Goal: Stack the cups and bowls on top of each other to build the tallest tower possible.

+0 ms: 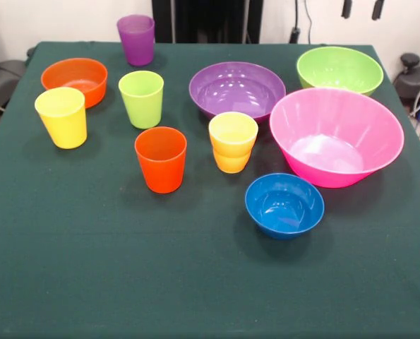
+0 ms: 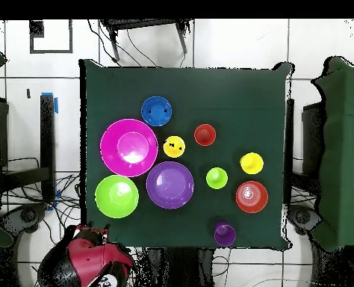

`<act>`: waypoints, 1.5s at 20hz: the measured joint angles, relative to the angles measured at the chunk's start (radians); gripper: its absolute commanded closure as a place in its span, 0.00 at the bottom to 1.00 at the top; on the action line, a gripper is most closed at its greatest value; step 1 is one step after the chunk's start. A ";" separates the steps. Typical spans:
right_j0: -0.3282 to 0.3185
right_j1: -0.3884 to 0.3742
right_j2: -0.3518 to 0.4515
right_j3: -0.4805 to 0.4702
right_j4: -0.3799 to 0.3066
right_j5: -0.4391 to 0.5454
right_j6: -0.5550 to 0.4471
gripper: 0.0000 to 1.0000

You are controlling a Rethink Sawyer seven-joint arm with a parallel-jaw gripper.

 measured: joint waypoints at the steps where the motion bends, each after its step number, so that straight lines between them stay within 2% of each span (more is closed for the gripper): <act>1: 0.000 0.011 0.000 0.001 0.000 -0.013 0.003 0.00; 20: -0.032 0.265 -0.029 0.001 -0.025 -0.274 0.007 0.00; 30: -0.105 0.343 -0.048 0.000 -0.073 -0.301 0.007 0.00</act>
